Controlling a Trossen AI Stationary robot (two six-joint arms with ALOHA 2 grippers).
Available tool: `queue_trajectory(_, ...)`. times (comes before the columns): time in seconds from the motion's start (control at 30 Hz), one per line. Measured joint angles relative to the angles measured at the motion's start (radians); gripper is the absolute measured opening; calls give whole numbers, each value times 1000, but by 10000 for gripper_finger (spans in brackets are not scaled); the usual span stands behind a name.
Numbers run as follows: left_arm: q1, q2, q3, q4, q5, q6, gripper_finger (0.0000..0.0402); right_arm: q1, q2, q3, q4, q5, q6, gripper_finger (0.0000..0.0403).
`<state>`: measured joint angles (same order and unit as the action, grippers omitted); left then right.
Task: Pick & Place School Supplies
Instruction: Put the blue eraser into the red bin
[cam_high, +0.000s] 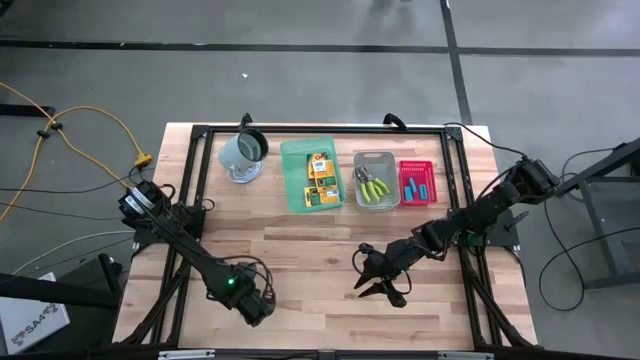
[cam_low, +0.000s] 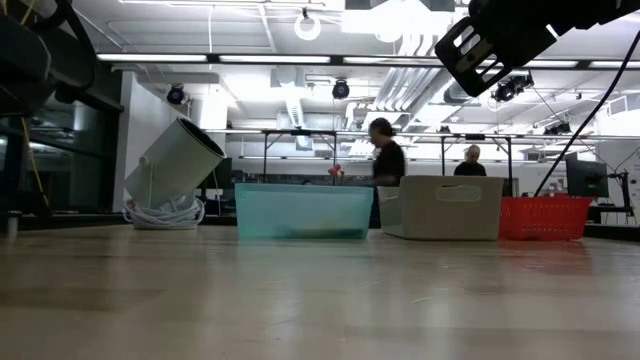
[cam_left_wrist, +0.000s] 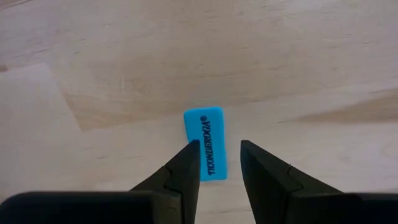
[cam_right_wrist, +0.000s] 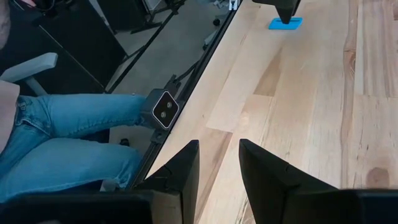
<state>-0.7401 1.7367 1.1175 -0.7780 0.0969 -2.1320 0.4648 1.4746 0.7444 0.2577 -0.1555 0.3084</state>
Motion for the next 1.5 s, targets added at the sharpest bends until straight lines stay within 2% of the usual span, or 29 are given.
queue_trajectory(1.13, -57, 16, 0, -17, -43, -120, 109, 0, 0, 0, -1, -3, 0, 105)
queue_trajectory(1.5, -63, 60, 0, 51, -50, -111, 109, 0, 0, 0, -8, -1, 0, 105)
